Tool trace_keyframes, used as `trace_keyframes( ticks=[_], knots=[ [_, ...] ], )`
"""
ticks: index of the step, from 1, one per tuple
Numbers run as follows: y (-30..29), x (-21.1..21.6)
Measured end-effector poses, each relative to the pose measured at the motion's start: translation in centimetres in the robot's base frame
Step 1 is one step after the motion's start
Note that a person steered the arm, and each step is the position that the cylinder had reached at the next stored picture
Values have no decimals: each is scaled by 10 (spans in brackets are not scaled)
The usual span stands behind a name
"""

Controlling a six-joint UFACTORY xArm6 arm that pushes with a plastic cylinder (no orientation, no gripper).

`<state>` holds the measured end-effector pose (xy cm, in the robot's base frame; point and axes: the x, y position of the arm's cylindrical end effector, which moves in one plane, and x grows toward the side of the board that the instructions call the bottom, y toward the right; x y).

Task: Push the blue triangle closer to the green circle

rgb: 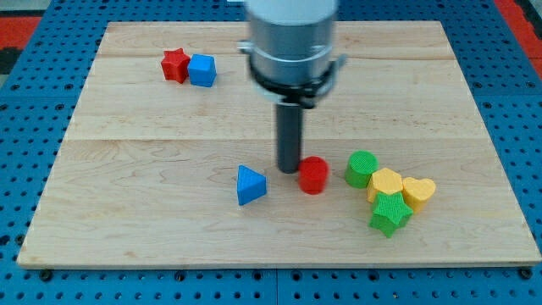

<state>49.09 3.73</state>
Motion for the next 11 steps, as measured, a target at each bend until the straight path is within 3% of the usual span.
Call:
trace_keyframes(
  ticks=[1,2,3,4,5,6,9,10,11],
  knots=[
    [-13,0],
    [-121,-16],
    [-149,18],
    [-69,33],
    [-29,26],
    [-38,26],
    [15,6],
    [3,-1],
    [-68,-46]
  ],
)
